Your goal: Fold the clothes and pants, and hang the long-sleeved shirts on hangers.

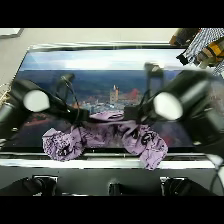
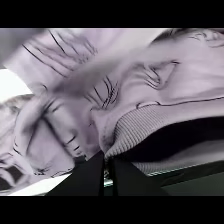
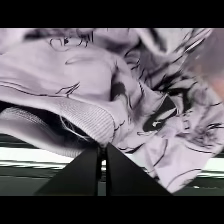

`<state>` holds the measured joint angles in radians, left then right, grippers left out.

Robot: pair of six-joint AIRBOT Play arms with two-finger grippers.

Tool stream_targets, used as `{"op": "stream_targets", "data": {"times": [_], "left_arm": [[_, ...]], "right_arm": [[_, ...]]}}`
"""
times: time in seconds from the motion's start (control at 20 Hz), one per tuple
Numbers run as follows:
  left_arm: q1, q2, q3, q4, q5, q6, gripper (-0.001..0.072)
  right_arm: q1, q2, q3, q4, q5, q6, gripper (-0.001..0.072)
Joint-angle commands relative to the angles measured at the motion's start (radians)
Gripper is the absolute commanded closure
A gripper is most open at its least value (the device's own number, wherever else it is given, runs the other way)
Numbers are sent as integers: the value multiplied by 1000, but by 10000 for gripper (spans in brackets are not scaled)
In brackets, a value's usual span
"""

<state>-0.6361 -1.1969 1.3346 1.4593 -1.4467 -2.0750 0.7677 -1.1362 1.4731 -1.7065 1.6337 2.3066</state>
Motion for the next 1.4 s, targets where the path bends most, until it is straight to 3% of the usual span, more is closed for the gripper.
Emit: {"op": "stream_targets", "data": {"times": [0.0,0.35,0.4,0.45,0.5,0.55,0.65,0.8,1.0,1.05,1.15,1.2,1.35], "left_arm": [[-3,1,-199,-53,115,-35,680],[-3,6,-231,-52,130,-19,677],[-2,8,-231,-45,131,-20,642],[1,10,-230,-40,131,-20,478],[11,17,-229,-31,130,-20,217],[34,29,-225,-21,127,-18,89],[137,82,-202,6,92,50,90],[438,241,-220,117,25,187,90],[912,370,-296,114,24,581,93],[993,369,-296,112,14,613,94],[1119,367,-296,112,47,562,95],[1163,363,-299,112,87,519,94],[1288,321,-316,130,230,534,92]], "right_arm": [[80,9,-232,-7,-161,146,676],[221,9,-328,-107,-164,287,676],[220,9,-328,-132,-168,294,676],[219,9,-328,-162,-171,305,675],[219,9,-328,-184,-180,311,675],[219,9,-328,-191,-196,313,675],[220,9,-328,-172,-241,317,675],[220,9,-328,-148,-285,316,674],[220,9,-328,-130,-309,315,674],[220,9,-328,-130,-317,315,674],[220,9,-328,-130,-335,315,674],[220,9,-328,-130,-335,315,674],[220,9,-328,-130,-332,290,673]]}}
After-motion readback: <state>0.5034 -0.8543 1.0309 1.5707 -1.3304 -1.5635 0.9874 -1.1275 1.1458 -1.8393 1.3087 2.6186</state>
